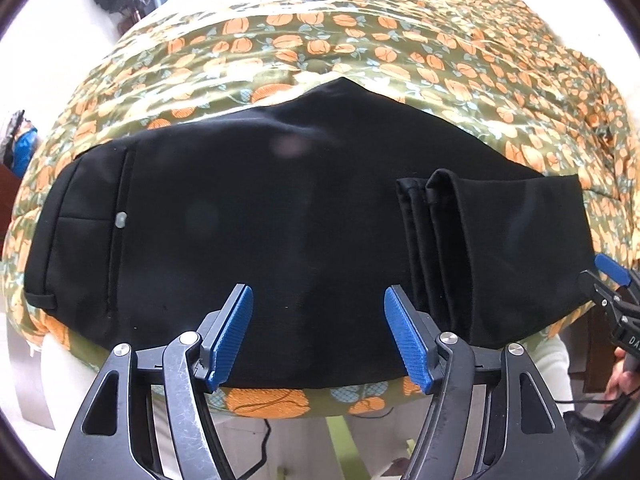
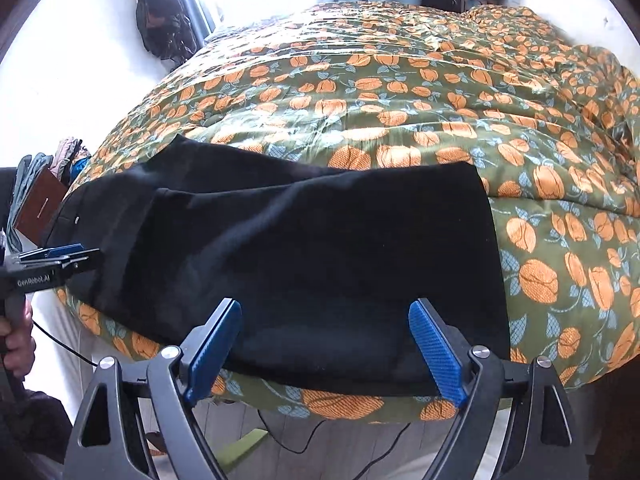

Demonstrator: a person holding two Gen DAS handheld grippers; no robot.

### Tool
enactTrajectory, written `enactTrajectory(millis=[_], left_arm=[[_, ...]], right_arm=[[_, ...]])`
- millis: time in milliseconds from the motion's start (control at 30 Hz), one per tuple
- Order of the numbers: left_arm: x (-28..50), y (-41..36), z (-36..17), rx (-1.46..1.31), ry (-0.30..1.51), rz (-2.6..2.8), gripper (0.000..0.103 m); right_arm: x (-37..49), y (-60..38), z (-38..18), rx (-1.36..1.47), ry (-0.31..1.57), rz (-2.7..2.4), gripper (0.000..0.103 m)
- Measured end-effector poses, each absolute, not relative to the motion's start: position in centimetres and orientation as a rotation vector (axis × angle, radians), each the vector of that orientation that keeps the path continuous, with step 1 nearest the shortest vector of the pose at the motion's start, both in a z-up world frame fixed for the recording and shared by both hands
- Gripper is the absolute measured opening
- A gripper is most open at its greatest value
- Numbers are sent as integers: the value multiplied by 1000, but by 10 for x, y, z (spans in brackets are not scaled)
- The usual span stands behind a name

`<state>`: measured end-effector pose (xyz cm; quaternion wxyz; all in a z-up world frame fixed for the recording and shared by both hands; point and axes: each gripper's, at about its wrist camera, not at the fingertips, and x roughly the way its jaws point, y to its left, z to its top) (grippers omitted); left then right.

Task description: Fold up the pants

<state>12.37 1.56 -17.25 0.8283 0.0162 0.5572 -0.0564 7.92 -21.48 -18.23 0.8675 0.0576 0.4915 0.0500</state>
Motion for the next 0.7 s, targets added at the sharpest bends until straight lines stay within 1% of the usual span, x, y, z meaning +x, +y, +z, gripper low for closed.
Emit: enactTrajectory(millis=[200,267,333,400,500,700], left_arm=[[125,24,-179,49,1190,-83,79],[126,27,-182,50,1203,-71,79],[127,31,-186,56,1216,-57,79],[127,35,-188,63,1222,-42,81],[126,40,-190,67,1222,-18,85],[124,46,-192,81,1215,10,86]], right_arm=[[90,-204,-207,113,1083,68,88],[92,-201,-220,98,1123,42,91],[90,-198,-223,92,1107,32,100],[90,-197,-227,97,1107,31,103],[89,-199,-230,117,1105,29,103],[91,-198,-234,123,1105,20,103]])
